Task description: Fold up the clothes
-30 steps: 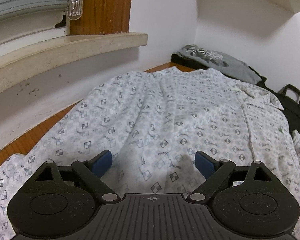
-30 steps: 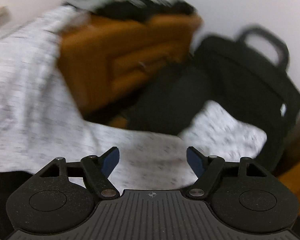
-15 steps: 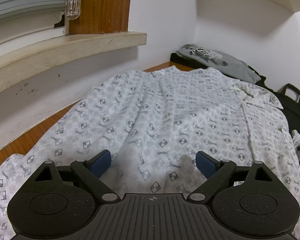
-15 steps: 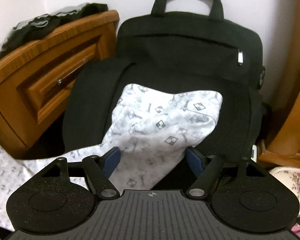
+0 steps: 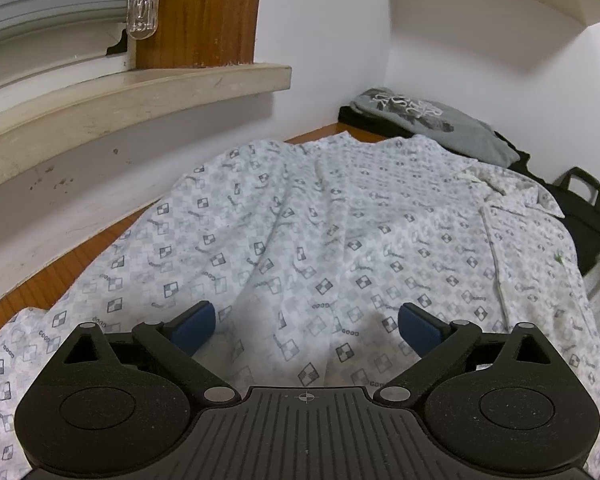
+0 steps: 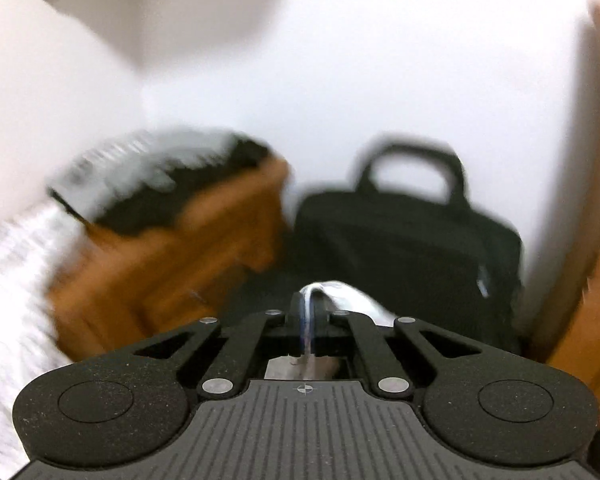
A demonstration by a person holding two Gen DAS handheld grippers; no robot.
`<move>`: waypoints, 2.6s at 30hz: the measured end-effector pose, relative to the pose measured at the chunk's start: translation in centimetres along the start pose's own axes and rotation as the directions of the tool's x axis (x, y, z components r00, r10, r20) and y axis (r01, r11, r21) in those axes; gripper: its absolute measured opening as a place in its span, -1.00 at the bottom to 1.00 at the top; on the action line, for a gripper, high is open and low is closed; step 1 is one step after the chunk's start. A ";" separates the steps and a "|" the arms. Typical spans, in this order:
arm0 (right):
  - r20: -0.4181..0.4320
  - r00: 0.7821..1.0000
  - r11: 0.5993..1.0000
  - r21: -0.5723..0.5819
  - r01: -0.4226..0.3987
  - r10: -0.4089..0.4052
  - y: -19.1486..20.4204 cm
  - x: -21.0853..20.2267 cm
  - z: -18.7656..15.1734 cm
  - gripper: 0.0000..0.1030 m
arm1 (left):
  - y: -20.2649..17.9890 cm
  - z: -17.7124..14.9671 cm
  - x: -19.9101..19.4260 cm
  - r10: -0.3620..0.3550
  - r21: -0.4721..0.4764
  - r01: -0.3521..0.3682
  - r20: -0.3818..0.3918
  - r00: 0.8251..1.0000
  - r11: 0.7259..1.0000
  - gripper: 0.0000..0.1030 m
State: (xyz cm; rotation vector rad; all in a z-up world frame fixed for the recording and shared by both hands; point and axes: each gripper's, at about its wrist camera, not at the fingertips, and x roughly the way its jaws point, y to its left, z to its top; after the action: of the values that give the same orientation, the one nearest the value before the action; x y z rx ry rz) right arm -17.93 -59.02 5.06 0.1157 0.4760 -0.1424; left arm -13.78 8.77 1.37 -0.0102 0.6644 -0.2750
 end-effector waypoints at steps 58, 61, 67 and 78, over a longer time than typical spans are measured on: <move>-0.395 0.631 0.498 -0.393 -0.773 0.668 26.5 0.5 -2.8 -0.14 | -5.6 8.1 10.9 -0.093 -0.305 0.089 0.002 0.996 0.948 0.61; -0.409 0.619 0.487 -0.386 -0.783 0.671 27.2 0.7 -3.4 -0.26 | -5.2 8.6 12.0 -0.073 -0.319 0.066 -0.007 0.997 0.945 0.31; -0.409 0.638 0.488 -0.417 -0.767 0.653 27.3 1.1 -3.8 -0.90 | -6.0 9.0 12.7 -0.043 -0.210 0.040 -0.010 0.999 0.977 -0.90; -0.384 0.555 0.431 -0.364 -0.826 0.738 22.1 -3.1 1.4 -0.93 | -6.6 11.2 0.8 -0.093 -0.094 0.112 0.188 0.978 0.989 -0.92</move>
State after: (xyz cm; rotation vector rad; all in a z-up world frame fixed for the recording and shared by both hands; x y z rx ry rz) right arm -16.45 -37.14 9.43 -0.1912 0.5718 0.9646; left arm -7.98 1.38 10.35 -0.1678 0.4952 -0.3344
